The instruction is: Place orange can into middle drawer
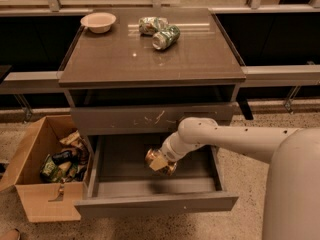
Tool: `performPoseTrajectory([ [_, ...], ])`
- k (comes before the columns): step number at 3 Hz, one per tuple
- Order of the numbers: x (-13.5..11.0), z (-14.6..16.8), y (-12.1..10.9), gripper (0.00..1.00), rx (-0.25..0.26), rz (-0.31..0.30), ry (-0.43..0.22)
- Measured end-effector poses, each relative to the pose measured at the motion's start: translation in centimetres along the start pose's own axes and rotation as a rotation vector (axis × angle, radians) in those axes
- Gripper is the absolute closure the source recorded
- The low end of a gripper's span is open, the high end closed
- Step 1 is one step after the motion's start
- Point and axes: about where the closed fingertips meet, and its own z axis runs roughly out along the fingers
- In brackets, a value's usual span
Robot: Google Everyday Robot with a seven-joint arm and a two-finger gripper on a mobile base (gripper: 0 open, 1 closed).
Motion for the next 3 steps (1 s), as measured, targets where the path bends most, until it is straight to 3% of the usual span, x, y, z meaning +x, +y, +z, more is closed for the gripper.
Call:
performPoseTrajectory([
  [2,3.6,6.0,-1.2,1.00,-0.056,0.112,-0.046],
  [3,4.4,7.8,-1.3,1.00,-0.089,0.138,-0.068],
])
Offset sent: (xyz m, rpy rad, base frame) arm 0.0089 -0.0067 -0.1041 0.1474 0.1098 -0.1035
